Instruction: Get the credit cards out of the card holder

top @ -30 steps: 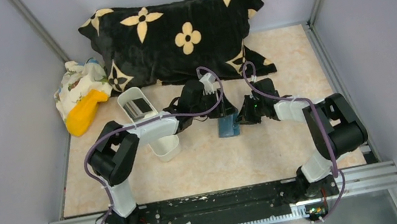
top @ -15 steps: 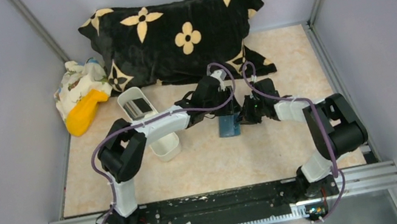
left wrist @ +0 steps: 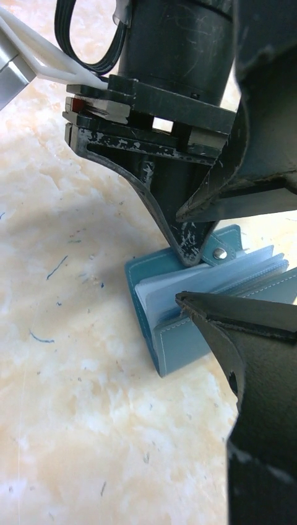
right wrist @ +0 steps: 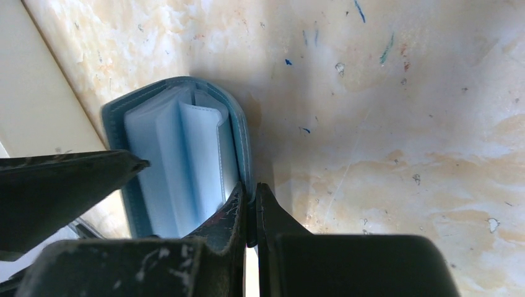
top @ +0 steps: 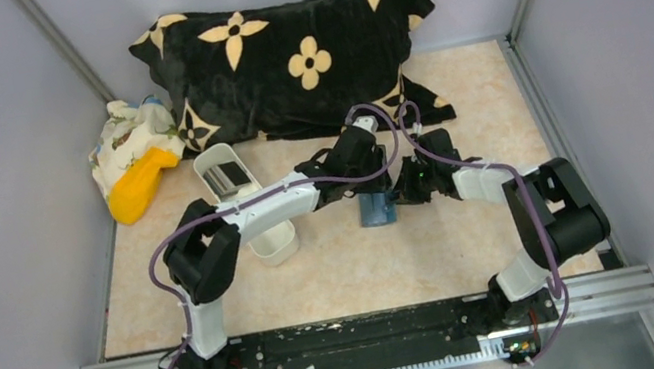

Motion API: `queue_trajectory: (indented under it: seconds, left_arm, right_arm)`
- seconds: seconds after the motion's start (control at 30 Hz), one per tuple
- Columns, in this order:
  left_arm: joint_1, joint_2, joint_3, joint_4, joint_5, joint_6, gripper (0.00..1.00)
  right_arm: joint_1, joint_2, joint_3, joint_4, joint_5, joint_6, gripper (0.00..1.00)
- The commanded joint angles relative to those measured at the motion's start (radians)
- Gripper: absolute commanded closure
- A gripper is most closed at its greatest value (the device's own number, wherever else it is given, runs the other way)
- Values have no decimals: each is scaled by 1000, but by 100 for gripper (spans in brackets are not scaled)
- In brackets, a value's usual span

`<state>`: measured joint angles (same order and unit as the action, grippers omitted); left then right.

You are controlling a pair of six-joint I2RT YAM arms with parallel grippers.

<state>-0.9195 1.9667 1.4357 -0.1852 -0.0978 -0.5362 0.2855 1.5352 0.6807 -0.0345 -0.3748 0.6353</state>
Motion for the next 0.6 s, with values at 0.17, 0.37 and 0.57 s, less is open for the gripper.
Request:
queue_trajectory:
  seconds: [0.17, 0.37, 0.57]
  left_arm:
    - [10, -73, -41, -136, -87, 22, 47]
    - [14, -91, -119, -122, -74, -3, 47]
    - [26, -67, -160, -64, -23, -11, 47]
  right_arm:
    - [0, -45, 18, -22, 49, -23, 100]
    - [0, -60, 16, -40, 72, -24, 100]
    - [0, -65, 16, -50, 89, -27, 100]
